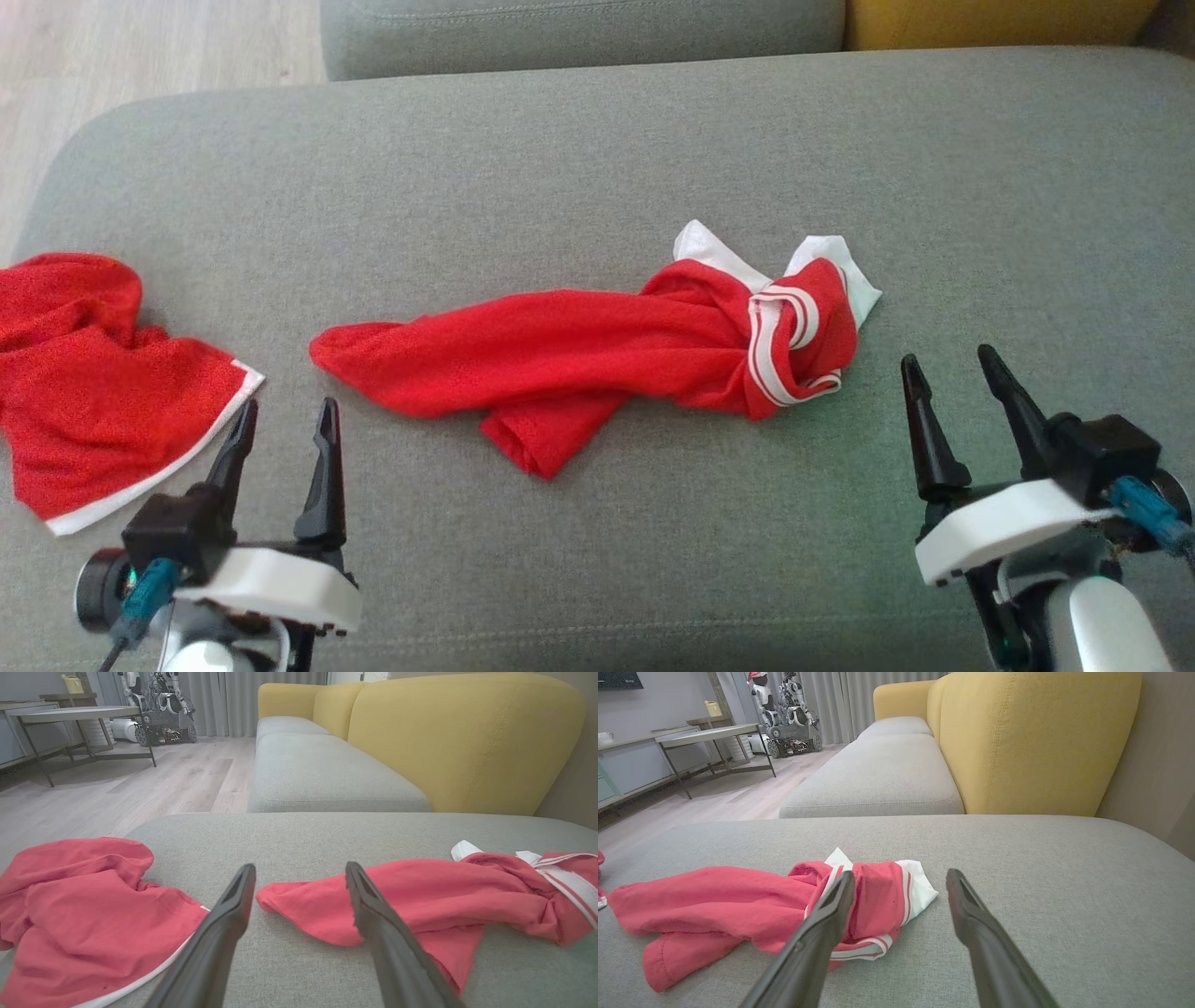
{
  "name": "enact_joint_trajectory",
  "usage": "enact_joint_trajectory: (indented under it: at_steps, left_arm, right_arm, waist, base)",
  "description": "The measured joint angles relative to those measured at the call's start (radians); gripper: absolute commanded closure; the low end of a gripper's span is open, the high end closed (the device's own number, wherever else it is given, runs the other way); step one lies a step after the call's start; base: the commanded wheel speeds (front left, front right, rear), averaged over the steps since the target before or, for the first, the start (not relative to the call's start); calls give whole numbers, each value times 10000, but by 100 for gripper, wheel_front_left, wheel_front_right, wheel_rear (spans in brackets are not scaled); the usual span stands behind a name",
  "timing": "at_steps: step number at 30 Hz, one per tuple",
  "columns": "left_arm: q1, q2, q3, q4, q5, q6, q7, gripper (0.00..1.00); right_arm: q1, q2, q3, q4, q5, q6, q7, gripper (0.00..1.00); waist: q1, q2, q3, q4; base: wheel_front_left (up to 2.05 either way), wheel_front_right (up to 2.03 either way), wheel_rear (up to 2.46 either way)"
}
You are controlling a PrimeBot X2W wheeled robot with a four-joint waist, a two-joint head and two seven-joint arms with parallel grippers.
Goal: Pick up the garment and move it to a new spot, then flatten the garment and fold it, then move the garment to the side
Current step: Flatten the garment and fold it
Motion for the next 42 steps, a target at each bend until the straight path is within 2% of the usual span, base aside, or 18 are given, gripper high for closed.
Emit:
enact_joint_trajectory:
  at_steps: [21, 25, 32, 33, 34, 35, 38, 42]
  left_arm:
    - [-9, 44, -115, -61, -8, 75, 73, 0]
    - [-277, 42, -180, -36, -8, -17, 52, 0]
    - [-777, -4, -217, 86, -10, -107, -123, 0]
    - [-810, -25, -221, 121, -10, -142, -163, 0]
    - [-840, -48, -222, 151, -10, -173, -207, 0]
    - [-866, -69, -224, 182, -10, -180, -207, 0]
    - [-949, -115, -226, 253, -12, -182, -274, 0]
    - [-980, -117, -186, 286, -13, -180, -341, 0]
  right_arm:
    - [-16, -2, 255, 199, 0, 0, 184, 0]
    - [-305, 2, 1168, 890, -2, 0, 493, 0]
    - [-1515, -12, 1722, 2351, -88, 0, 508, 0]
    - [-1633, -12, 1758, 2516, -86, 0, 510, 5]
    - [-1732, -12, 1774, 2656, -44, 0, 508, 60]
    - [-1807, -12, 1768, 2738, 38, 0, 500, 100]
    - [-1923, -12, 1580, 2631, 270, 0, 305, 100]
    - [-1923, -12, 936, 1887, 410, 0, -12, 100]
  waist:
    - [0, 0, 173, 120]
    - [0, 0, 450, 251]
    - [0, 0, 928, 556]
    - [0, 0, 991, 596]
    - [0, 0, 1044, 636]
    - [0, 0, 1089, 672]
    - [0, 0, 1195, 730]
    - [0, 0, 1311, 654]
  base:
    - [0, 0, 0]
    - [0, 0, 0]
    - [0, 0, 0]
    - [0, 0, 0]
    - [0, 0, 0]
    - [0, 0, 0]
    - [0, 0, 0]
    - [0, 0, 0]
